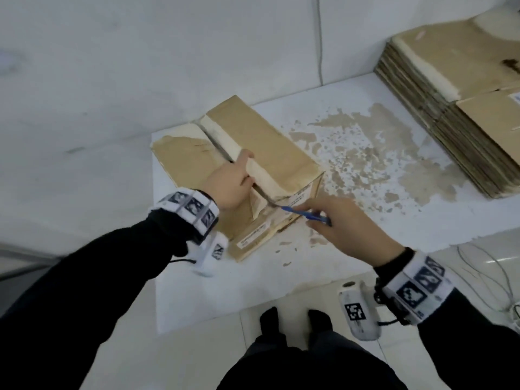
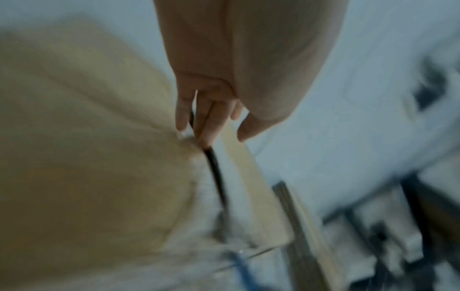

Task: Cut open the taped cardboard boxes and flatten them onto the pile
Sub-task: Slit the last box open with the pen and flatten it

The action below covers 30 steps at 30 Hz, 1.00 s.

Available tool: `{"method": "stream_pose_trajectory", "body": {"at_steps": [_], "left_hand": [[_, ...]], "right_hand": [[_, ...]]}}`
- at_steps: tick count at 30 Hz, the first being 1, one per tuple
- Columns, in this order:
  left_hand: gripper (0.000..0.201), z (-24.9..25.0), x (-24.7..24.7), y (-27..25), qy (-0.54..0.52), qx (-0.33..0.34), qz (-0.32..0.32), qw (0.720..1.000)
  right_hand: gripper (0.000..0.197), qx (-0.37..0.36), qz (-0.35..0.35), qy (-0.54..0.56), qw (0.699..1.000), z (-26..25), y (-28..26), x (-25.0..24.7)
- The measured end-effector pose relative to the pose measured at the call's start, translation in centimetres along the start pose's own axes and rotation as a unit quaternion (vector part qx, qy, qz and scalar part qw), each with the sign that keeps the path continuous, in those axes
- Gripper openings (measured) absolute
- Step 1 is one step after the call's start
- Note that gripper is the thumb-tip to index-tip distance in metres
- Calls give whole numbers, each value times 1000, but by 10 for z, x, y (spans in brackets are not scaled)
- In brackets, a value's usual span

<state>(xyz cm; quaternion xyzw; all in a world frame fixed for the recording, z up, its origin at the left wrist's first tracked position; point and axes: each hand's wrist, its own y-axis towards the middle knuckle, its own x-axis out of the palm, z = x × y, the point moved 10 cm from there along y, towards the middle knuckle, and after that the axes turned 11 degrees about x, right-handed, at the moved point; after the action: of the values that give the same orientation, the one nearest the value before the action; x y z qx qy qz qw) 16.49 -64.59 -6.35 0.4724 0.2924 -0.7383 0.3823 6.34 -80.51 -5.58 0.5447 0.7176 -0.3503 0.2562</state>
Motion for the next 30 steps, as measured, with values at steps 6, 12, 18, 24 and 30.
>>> {"method": "stream_pose_trajectory", "body": {"at_steps": [6,12,18,24,30], "left_hand": [[21,-32,24,-26,-548,-353,150,744],[15,-35,34,-15,-530,-334,243,741],[18,-29,32,-16,-559,-291,304,714],[22,-18,21,-3,-521,-273,253,768],[9,-2,-8,8,-335,-176,36,925]], "right_hand": [[33,-69,5,-60,996,-10,7,14],[55,-97,69,-179,977,-8,-5,17],[47,-90,55,-198,974,-19,5,11],[33,-57,18,-202,978,7,19,-17],[20,-69,-229,48,970,30,-7,-73]]}}
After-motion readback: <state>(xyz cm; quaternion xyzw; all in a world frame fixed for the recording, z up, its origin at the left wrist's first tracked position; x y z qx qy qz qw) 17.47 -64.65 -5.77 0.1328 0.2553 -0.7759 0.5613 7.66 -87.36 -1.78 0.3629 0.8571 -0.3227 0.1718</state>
